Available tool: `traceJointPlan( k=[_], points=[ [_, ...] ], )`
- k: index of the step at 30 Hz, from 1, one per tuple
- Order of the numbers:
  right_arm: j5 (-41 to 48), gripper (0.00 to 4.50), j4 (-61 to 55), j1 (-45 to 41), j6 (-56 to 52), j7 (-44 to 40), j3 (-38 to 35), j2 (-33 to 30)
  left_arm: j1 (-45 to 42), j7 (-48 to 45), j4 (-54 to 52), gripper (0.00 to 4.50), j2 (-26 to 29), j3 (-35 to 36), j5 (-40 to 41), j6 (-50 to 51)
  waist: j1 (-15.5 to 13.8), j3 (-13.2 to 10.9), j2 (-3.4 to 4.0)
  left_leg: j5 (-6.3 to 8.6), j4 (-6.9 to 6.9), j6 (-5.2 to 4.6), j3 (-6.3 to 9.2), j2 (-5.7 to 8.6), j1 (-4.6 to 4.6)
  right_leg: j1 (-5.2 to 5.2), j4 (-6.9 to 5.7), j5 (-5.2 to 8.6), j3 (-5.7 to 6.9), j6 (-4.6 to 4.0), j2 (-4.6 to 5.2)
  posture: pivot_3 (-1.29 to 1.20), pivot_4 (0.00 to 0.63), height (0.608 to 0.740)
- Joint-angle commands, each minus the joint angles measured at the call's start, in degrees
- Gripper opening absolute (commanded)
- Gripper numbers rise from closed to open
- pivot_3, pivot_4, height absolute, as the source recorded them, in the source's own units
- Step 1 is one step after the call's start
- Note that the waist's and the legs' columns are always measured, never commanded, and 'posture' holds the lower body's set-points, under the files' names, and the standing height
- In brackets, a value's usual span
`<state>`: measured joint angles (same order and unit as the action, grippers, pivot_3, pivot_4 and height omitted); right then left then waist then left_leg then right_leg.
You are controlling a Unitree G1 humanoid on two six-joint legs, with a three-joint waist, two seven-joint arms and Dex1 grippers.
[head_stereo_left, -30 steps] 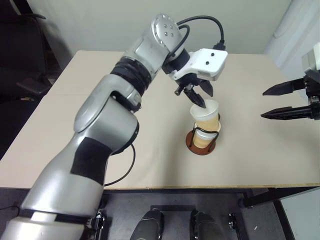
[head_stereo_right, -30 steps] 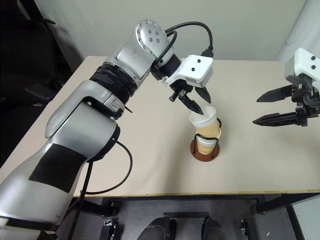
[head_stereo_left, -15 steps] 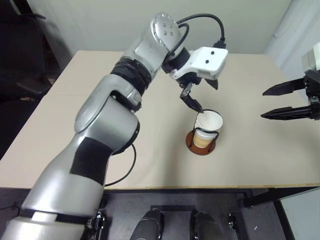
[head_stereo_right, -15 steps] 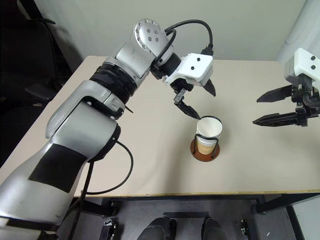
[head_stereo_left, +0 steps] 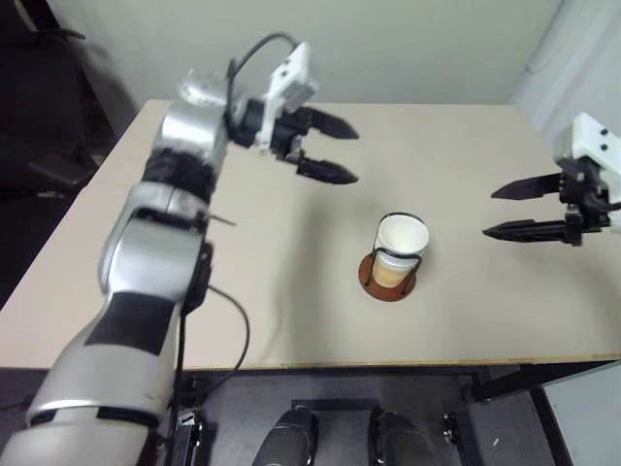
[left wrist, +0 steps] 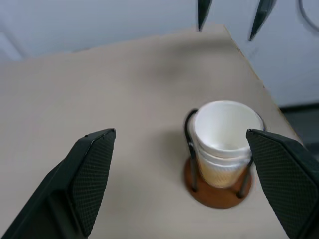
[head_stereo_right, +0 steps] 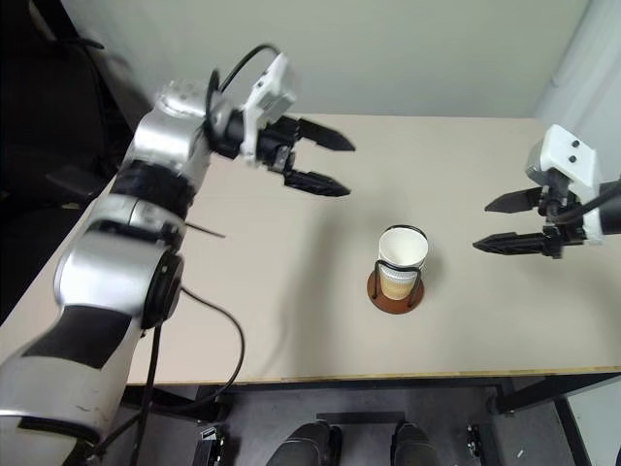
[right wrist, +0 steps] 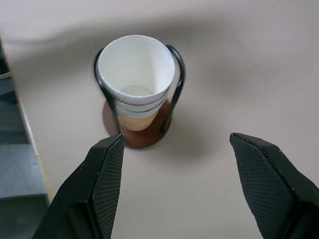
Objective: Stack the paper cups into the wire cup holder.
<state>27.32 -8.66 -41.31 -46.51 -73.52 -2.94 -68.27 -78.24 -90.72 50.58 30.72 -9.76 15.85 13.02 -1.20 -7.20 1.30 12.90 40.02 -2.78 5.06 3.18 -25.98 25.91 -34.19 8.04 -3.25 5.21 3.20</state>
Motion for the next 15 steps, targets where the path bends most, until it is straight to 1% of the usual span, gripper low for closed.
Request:
traceJointPlan(
  k=[1, 3, 5, 7, 10, 12, 15],
  points=[
    [1.7, 3.41, 0.0, 1.1, 0.6, 4.4, -5.0, 2.9, 8.1, -1.1, -13.8, 4.48, 5.2, 4.0, 4.9, 11.3, 0.3, 0.0, 0.01, -0.04, 0.01, 0.05, -0.03, 0.0, 0.02, 0.04, -0.04, -0.06, -0.04, 0.1, -0.01, 0.0, 0.15, 0.74],
    [2.9, 3.41, -0.5, 2.7, 0.2, 6.4, -7.1, 5.1, 13.0, 1.0, -20.4, 4.48, 7.0, 5.6, 6.7, 15.6, 0.1, 0.0, 0.0, -0.11, 0.04, 0.08, -0.02, -0.02, 0.01, 0.06, -0.12, -0.04, -0.01, 0.1, 0.01, 0.0, 0.15, 0.74],
    [3.8, 3.41, -1.3, 4.1, -0.1, 8.1, -8.7, 6.6, 16.3, 3.1, -24.7, 4.48, 8.1, 7.2, 8.1, 18.6, -0.5, 0.0, -0.01, -0.17, 0.08, 0.07, 0.1, -0.02, -0.04, 0.03, -0.18, -0.04, 0.01, 0.08, 0.08, 0.0, 0.15, 0.74],
    [4.6, 3.41, -1.7, 6.4, -0.5, 9.4, -9.9, 8.0, 19.3, 4.5, -28.0, 4.48, 9.3, 8.6, 9.1, 21.0, -0.8, 0.0, -0.01, -0.18, 0.07, 0.06, 0.17, 0.02, -0.03, -0.02, -0.2, 0.08, 0.03, -0.18, 0.07, 0.0, 0.15, 0.74],
    [5.2, 3.41, -2.6, 8.8, 0.0, 11.2, -10.9, 9.3, 21.6, 5.2, -30.5, 4.48, 10.9, 9.4, 9.9, 23.0, -0.8, 0.0, -0.02, -0.16, 0.03, 0.09, 0.18, 0.05, 0.04, -0.08, -0.22, 0.16, 0.01, -0.36, 0.09, 0.0, 0.15, 0.74],
    [5.8, 3.41, -3.8, 10.4, 0.0, 11.8, -11.4, 9.6, 22.1, 4.0, -30.9, 4.48, 12.3, 9.4, 10.5, 24.0, -0.7, 0.0, -0.01, -0.11, 0.01, 0.15, 0.19, 0.05, 0.05, -0.05, -0.22, 0.15, 0.01, -0.38, 0.11, 0.0, 0.15, 0.74],
    [7.2, 3.41, -5.4, 13.0, -0.1, 10.3, -12.2, 8.0, 22.0, 0.8, -29.7, 4.48, 14.7, 8.8, 10.3, 23.8, -0.5, 0.0, -0.02, -0.14, -0.01, 0.19, 0.25, 0.05, 0.08, -0.03, -0.26, -0.02, 0.01, -0.5, 0.09, 0.0, 0.15, 0.74]
  ],
)
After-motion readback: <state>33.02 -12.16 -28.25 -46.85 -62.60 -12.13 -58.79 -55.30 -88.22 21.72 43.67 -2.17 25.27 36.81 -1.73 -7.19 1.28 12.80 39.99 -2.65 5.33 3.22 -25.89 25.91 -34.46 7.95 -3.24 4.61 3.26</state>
